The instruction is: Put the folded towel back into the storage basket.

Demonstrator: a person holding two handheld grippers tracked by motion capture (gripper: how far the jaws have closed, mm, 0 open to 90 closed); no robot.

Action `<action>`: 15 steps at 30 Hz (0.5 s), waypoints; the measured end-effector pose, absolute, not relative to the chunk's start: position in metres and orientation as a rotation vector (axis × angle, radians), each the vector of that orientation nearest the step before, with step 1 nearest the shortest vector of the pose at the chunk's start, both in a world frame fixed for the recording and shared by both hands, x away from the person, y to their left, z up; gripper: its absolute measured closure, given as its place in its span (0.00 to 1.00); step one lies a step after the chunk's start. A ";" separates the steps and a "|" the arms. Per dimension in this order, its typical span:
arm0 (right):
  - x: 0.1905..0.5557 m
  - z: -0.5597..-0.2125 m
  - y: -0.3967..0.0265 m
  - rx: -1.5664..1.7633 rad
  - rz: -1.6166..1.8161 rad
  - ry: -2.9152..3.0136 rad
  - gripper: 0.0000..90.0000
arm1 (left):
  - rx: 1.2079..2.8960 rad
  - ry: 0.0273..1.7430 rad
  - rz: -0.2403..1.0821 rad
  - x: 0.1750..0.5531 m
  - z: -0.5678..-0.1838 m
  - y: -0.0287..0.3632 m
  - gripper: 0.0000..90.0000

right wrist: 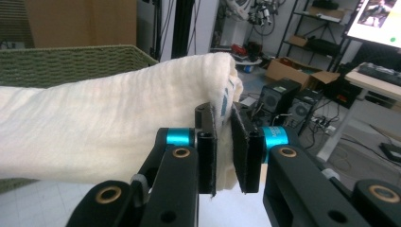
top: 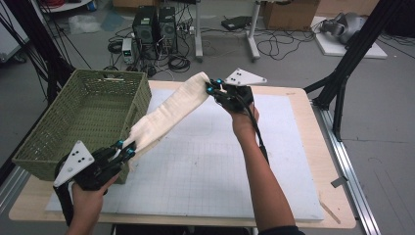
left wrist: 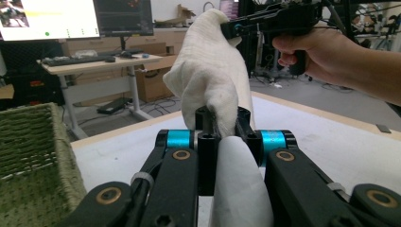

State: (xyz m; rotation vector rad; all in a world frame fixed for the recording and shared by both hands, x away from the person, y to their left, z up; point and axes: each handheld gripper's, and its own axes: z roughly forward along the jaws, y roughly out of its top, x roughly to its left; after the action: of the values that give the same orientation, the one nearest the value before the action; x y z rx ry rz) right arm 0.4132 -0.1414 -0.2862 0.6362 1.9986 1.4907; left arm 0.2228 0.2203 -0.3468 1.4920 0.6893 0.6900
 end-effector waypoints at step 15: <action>0.436 -0.271 -0.078 0.562 1.498 2.027 0.90 | 1.436 0.745 0.752 0.210 -0.341 0.248 0.91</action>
State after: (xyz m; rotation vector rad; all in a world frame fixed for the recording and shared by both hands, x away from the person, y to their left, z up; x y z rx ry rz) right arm 0.4362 -0.0775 -0.2706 0.5618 2.0266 1.4984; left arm 0.2104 0.2480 -0.3409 1.4365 0.7449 0.7520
